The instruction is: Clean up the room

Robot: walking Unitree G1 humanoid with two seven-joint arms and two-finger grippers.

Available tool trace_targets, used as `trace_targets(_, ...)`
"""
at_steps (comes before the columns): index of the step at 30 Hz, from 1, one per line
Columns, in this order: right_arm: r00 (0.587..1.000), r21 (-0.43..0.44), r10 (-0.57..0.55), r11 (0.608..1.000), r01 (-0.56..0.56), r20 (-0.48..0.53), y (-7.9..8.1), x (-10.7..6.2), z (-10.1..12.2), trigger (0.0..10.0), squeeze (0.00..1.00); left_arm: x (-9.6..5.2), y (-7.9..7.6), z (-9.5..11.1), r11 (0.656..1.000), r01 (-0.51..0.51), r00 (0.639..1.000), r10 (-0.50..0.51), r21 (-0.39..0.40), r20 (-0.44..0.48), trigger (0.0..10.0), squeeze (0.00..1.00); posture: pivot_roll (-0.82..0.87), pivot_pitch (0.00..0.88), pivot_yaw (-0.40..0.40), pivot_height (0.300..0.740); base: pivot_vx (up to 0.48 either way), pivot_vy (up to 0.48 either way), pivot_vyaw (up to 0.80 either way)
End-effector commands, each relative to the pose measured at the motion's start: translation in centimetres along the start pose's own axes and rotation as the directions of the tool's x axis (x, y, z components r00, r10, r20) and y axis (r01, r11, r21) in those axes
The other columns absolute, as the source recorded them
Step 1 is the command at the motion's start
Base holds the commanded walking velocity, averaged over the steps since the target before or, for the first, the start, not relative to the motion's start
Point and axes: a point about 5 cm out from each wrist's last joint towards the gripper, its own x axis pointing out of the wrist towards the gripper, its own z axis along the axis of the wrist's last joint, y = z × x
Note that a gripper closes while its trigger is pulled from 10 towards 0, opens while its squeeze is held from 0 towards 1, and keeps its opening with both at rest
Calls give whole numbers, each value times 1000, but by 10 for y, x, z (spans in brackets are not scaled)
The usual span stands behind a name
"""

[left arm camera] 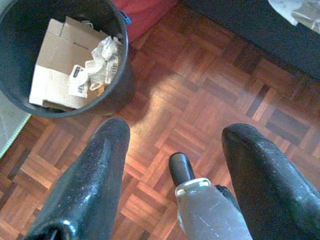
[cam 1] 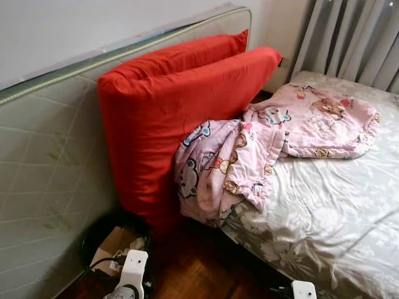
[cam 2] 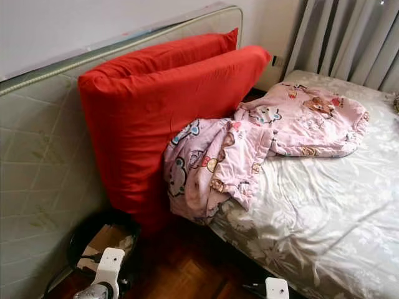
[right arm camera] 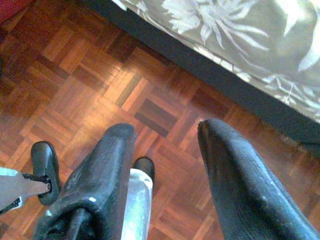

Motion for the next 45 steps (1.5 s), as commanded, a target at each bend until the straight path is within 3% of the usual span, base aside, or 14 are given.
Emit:
trace_targets(1,1000,-21,17,1000,-17,15,2,1,3,10000,0,-1,4,-3,1000,-9,1000,9,7,-13,10000,0,-58,0,3,729,292,0,763)
trace_targets(8,1000,11,10,1000,-10,14,0,0,2,10000,0,-1,4,-3,1000,-7,1000,7,6,-12,10000,0,-59,0,2,729,297,0,457)
trace_targets(19,1000,16,12,1000,-13,22,12,4,11,10000,0,-1,3,-3,1000,-4,1000,4,6,-12,10000,0,-60,0,3,729,302,0,0)
trace_targets(29,999,48,-40,998,39,17,-25,-3,4,10000,0,-1,4,-3,1000,-2,1000,3,11,-13,10000,0,-60,0,4,729,302,0,-356)
trace_targets(33,999,37,-44,998,43,28,-29,-3,7,10000,0,-1,4,-3,1000,-3,1000,3,9,-13,10000,0,-60,0,4,729,302,0,0)
trace_targets(37,999,-6,-20,1000,21,39,-23,-1,13,10000,0,-1,4,-3,1000,-3,1000,3,9,-13,10000,0,-62,0,3,729,302,0,0)
trace_targets(45,997,5,16,1000,-16,74,1,8,37,10000,0,-1,3,-2,1000,-4,1000,4,7,-10,10000,0,-62,0,2,729,253,0,431)
